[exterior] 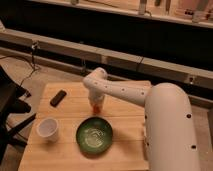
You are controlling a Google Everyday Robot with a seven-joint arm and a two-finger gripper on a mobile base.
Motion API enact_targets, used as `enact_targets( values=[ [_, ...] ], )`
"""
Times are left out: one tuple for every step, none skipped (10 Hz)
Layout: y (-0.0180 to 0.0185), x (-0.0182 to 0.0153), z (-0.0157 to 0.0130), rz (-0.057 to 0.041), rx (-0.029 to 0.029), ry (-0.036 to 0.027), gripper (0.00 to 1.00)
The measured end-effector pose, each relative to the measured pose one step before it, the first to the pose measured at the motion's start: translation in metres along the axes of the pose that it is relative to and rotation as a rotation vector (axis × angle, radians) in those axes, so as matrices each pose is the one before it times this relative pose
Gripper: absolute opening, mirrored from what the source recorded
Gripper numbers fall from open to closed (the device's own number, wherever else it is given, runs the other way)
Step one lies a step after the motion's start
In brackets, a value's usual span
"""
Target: Drag the pepper across the table
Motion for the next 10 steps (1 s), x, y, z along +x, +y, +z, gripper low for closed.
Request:
enact_targets(
  values=[
    [-0.00506, -0.00272, -0.00058, -0.00495, -0.00113, -0.00115, 0.14],
    [-0.00363, -0.00135, -0.00003, -0.00514, -0.00034, -0.00037, 0.14],
    [-0.00182, -0.00114, 0.00014, -0.00227, -0.00133, -0.00034, 0.14],
    [-0.00076, -0.00110, -0.00027, 0.00072, -0.00111, 0.00026, 0.14],
    [-0.00311, -0.00236, -0.00024, -0.00253, -0.00050, -0.00050, 0.14],
    [-0.00457, -0.00281, -0.00042, -0.00485, -0.00063, -0.00011, 0.14],
    [-0.00351, -0.00118, -0.00048, -0.00465, -0.00013, 0.00038, 0.14],
    [-0.00311, -0.00115, -0.00023, -0.00178, -0.00155, -0.00092, 0.14],
    [-0.00632, -0.00204, -0.00033, -0.00507, -0.00092, -0.00062, 0.14],
    [-0.00693, -0.00350, -0.00009, -0.00625, 0.00211, -0.00469, 0.14]
  ],
)
